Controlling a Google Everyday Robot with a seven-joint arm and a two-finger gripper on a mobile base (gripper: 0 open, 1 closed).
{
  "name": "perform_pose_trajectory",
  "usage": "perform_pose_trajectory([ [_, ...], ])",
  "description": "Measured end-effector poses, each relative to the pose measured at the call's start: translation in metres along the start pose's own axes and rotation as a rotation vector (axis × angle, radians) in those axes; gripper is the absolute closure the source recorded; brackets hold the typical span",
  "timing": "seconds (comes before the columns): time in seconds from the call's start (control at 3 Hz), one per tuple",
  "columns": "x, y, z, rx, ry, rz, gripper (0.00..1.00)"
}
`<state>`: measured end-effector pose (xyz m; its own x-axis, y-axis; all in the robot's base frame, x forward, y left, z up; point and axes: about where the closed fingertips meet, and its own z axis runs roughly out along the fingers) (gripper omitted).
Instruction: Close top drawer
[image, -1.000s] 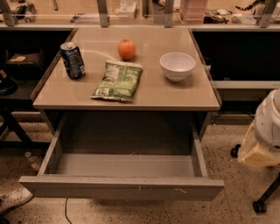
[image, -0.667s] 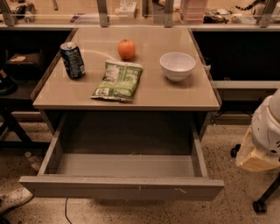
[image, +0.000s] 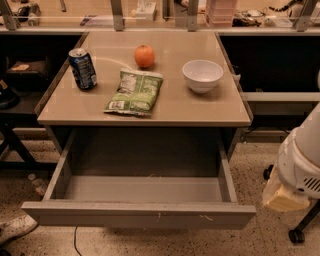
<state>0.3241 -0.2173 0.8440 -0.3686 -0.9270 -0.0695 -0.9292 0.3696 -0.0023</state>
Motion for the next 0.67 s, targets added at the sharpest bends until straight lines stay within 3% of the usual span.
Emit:
perform_pose_trajectory([
  [0.33,0.001,0.026,0.054,-0.098,0.006,0.036,1.0],
  [0.67,0.002,0.039,0.103,-0.163,0.004,0.062,1.0],
])
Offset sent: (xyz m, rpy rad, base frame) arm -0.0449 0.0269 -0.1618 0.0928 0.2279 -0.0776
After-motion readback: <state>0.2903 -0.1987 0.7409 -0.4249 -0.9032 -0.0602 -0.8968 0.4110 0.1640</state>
